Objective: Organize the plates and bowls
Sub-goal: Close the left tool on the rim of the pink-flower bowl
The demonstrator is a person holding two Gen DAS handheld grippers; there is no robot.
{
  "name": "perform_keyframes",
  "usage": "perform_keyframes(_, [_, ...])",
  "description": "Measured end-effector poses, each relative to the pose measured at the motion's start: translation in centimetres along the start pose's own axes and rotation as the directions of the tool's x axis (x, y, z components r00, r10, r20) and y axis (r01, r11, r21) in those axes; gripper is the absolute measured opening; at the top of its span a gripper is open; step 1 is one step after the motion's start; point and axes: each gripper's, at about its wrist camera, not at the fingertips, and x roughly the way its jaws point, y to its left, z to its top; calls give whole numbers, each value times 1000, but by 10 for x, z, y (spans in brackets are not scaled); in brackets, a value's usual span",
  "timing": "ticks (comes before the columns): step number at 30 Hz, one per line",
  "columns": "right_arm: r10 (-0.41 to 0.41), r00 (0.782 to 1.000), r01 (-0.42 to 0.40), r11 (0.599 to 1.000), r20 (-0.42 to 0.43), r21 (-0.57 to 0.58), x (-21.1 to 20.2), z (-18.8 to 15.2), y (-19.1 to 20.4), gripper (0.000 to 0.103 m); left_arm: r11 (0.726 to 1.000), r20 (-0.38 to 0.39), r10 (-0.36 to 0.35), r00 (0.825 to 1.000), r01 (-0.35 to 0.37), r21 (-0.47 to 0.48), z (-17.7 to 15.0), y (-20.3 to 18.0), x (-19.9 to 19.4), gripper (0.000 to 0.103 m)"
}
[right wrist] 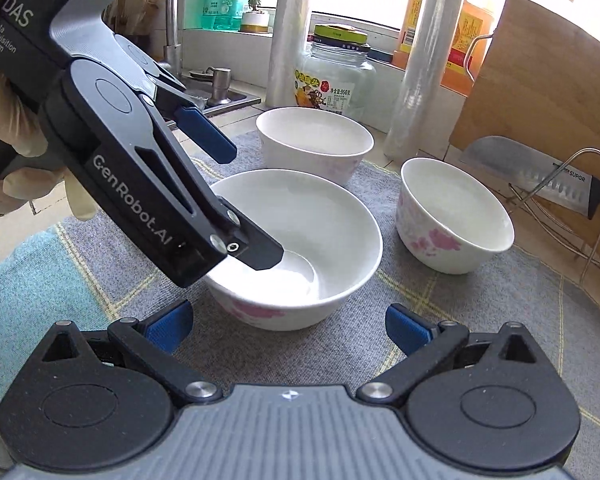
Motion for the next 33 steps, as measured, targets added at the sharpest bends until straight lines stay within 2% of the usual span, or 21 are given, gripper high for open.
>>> perform_keyframes(1, [1,1000,-1,1000,2,0,1,1,0,103,1000,-9,-9,1000,9,5,2,2,3,85])
perform_keyframes(9, [-4,1000,4,1000,24,-16,2,4,3,102,996,-56,-90,994,91,8,10,8,13,68])
perform_keyframes(15, [-2,1000,2,1000,26,-22,0,5,3,90,994,-68,-109,992,111,21,13,7,16,64])
perform_keyframes(21, [-4,999,5,1000,34,-31,-3,5,5,89,991,-78,-132,988,134,28,14,7,17,53])
perform_keyframes(33, [2,1000,-1,1000,21,-11,-7,8,2,88,990,-83,-134,988,138,40,16,3,14,53])
